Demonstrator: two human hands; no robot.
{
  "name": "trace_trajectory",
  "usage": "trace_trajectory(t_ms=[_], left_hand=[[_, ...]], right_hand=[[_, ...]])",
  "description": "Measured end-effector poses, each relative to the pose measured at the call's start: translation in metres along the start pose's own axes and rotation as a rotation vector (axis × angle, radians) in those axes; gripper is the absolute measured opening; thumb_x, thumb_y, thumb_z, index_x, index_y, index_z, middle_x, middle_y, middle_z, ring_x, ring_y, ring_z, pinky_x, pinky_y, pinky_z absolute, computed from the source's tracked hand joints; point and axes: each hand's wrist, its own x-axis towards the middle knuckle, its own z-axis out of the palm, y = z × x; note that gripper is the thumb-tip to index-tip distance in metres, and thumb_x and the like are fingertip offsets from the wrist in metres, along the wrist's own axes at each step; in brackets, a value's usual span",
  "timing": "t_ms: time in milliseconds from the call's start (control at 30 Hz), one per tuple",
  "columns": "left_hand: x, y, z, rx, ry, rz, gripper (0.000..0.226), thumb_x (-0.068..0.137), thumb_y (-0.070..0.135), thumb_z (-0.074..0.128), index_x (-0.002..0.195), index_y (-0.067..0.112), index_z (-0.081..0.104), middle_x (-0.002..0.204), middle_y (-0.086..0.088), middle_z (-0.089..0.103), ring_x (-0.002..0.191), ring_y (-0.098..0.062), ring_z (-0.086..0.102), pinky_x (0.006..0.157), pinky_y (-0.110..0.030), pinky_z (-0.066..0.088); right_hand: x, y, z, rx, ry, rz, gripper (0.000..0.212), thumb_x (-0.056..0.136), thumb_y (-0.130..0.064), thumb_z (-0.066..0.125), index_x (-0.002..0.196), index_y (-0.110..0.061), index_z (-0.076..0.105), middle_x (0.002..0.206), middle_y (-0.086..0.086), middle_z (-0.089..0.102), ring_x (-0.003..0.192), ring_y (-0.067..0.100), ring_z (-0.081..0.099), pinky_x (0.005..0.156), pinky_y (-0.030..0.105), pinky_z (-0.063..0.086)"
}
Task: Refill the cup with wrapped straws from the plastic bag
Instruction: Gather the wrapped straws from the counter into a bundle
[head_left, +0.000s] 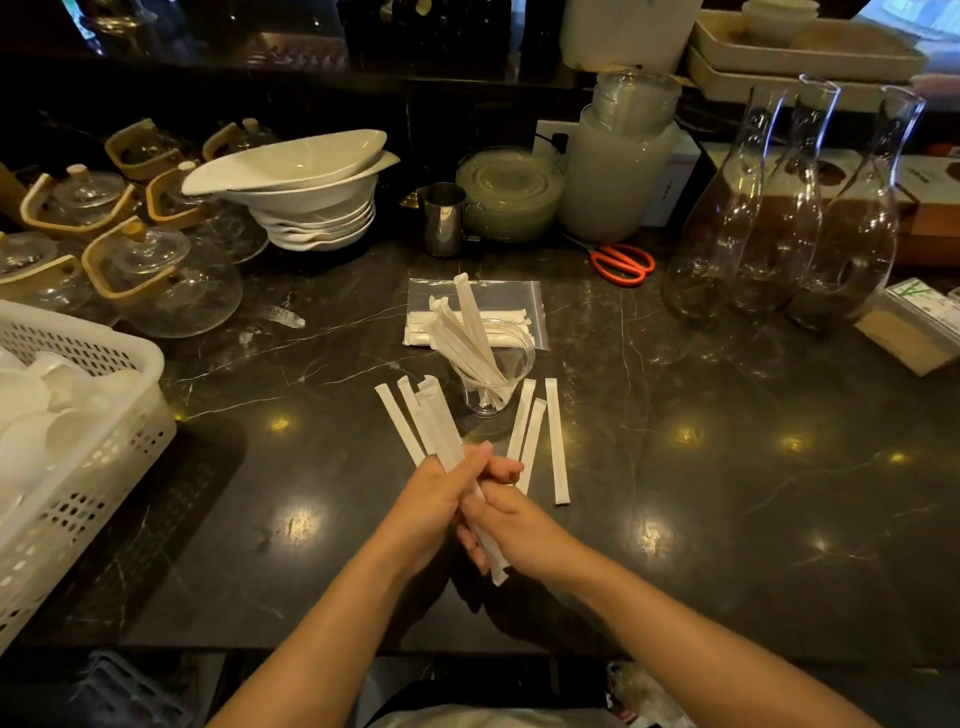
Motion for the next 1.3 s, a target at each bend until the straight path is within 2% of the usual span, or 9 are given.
trace_trajectory(t_ms=[100,233,333,433,600,767,1033,1167,1300], left_hand=[[0.004,0.000,0.001,-0.006,0.039,-0.018,0.035,0.074,0.047,0.051,0.058,0.022,0.068,0.075,0.002,0.075,0.062,-0.015,0.068,0.046,-0.020,0.050],[0.013,0.004,-0.005,-0.036,0.148,-0.001,0.038,0.087,0.034,0.045,0.056,0.022,0.064,0.059,0.001,0.070,0.069,-0.017,0.069,0.062,-0.026,0.053],[0.018,0.005,-0.011,-0.043,0.231,0.017,0.037,0.092,0.028,0.041,0.062,0.017,0.060,0.045,0.003,0.062,0.054,-0.011,0.064,0.062,-0.025,0.050],[0.020,0.003,-0.013,-0.097,0.252,0.025,0.036,0.093,0.025,0.040,0.063,0.012,0.056,0.037,0.006,0.050,0.038,-0.007,0.047,0.055,-0.027,0.041],[0.023,-0.005,-0.011,-0.110,0.216,0.012,0.036,0.093,0.025,0.038,0.065,0.011,0.055,0.037,0.008,0.040,0.036,-0.005,0.034,0.043,-0.018,0.034],[0.026,-0.007,-0.013,-0.107,0.211,0.002,0.037,0.093,0.025,0.039,0.062,0.012,0.054,0.037,0.009,0.037,0.035,-0.005,0.032,0.040,-0.016,0.033],[0.027,-0.011,-0.019,-0.114,0.192,-0.011,0.038,0.092,0.025,0.040,0.057,0.015,0.050,0.036,0.008,0.037,0.034,-0.005,0.031,0.043,-0.018,0.032],[0.029,-0.010,-0.018,-0.116,0.184,-0.020,0.037,0.093,0.025,0.040,0.058,0.015,0.050,0.037,0.010,0.037,0.034,-0.005,0.032,0.041,-0.017,0.033],[0.030,-0.008,-0.017,-0.105,0.177,-0.016,0.038,0.093,0.024,0.039,0.058,0.014,0.050,0.037,0.009,0.037,0.034,-0.005,0.032,0.039,-0.016,0.033]], right_hand=[[0.002,-0.002,-0.005,0.002,-0.006,0.026,0.029,0.097,-0.027,0.033,0.087,-0.012,0.057,0.072,-0.002,0.056,0.061,0.007,0.056,0.066,0.019,0.050],[0.007,-0.004,-0.024,-0.158,-0.007,0.100,0.032,0.094,-0.024,0.043,0.115,-0.006,0.058,0.117,0.001,0.059,0.105,0.017,0.057,0.098,0.035,0.046],[0.013,-0.007,-0.051,-0.329,0.068,0.169,0.030,0.090,-0.026,0.050,0.115,-0.011,0.057,0.121,0.008,0.060,0.100,0.013,0.056,0.089,0.029,0.045],[0.024,-0.004,-0.072,-0.517,0.317,0.240,0.042,0.087,-0.036,0.053,0.123,-0.015,0.047,0.113,0.006,0.058,0.092,0.015,0.053,0.075,0.025,0.043],[0.052,0.012,-0.074,-0.860,0.558,0.407,0.077,0.075,-0.063,0.053,0.125,-0.007,0.036,0.131,0.013,0.046,0.116,0.032,0.049,0.086,0.043,0.045],[0.070,0.016,-0.070,-0.958,0.597,0.493,0.086,0.071,-0.067,0.054,0.124,-0.003,0.035,0.128,0.017,0.045,0.115,0.036,0.048,0.086,0.041,0.045],[0.074,0.011,-0.078,-0.799,0.575,0.551,0.064,0.077,-0.034,0.065,0.124,-0.001,0.037,0.127,0.018,0.048,0.115,0.034,0.051,0.088,0.039,0.045],[0.072,0.010,-0.085,-0.920,0.543,0.552,0.036,0.082,-0.015,0.058,0.114,-0.002,0.051,0.121,0.015,0.058,0.110,0.032,0.056,0.084,0.036,0.046],[0.069,0.008,-0.090,-0.978,0.498,0.568,0.029,0.083,-0.010,0.056,0.111,-0.004,0.055,0.118,0.015,0.060,0.108,0.033,0.058,0.080,0.035,0.046]])
